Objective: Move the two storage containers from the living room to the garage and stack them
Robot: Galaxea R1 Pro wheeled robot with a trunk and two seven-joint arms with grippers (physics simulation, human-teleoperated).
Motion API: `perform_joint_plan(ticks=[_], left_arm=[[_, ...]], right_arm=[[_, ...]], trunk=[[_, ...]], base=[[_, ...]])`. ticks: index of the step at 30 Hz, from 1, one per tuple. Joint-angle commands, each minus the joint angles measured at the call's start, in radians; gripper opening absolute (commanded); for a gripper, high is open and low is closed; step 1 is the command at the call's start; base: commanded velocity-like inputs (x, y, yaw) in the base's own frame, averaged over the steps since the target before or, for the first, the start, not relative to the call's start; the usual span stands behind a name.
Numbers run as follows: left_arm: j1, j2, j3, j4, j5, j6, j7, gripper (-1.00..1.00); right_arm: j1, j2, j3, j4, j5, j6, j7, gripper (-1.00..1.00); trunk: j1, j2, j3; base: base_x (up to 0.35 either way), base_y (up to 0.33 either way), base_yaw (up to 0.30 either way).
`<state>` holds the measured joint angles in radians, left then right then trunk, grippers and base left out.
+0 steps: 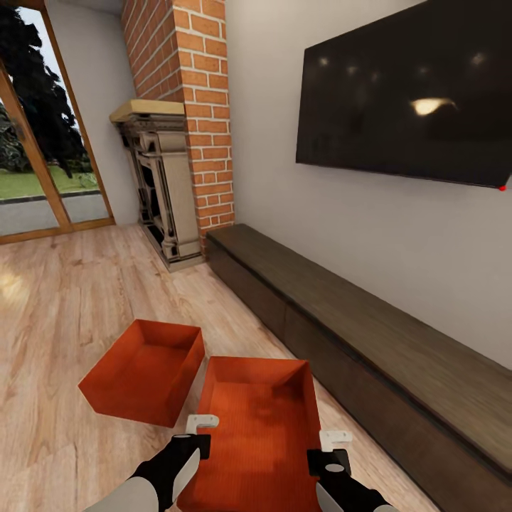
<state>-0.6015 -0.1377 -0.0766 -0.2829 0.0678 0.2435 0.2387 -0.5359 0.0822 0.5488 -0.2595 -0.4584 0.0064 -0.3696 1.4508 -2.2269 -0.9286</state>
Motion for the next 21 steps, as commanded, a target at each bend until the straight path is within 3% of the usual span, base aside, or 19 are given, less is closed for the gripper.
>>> perform_joint_plan(ticks=[1, 21], left_arm=[[0.0, 0.003, -0.008, -0.001, -0.006, 0.01, 0.013, -1.0], [0.0, 0.004, -0.008, -0.001, -0.006, 0.01, 0.013, -1.0]], right_arm=[[-0.001, -0.005, -0.006, -0.001, 0.006, 0.0, -0.009, -1.0], [-0.001, -0.005, -0.007, -0.001, 0.006, -0.001, -0.009, -1.0]], trunk=[[-0.004, 0.007, 0.002], [-0.081, 0.147, 0.065]], base=[[0.0, 0.0, 0.0], [0.0, 0.0, 0.0]])
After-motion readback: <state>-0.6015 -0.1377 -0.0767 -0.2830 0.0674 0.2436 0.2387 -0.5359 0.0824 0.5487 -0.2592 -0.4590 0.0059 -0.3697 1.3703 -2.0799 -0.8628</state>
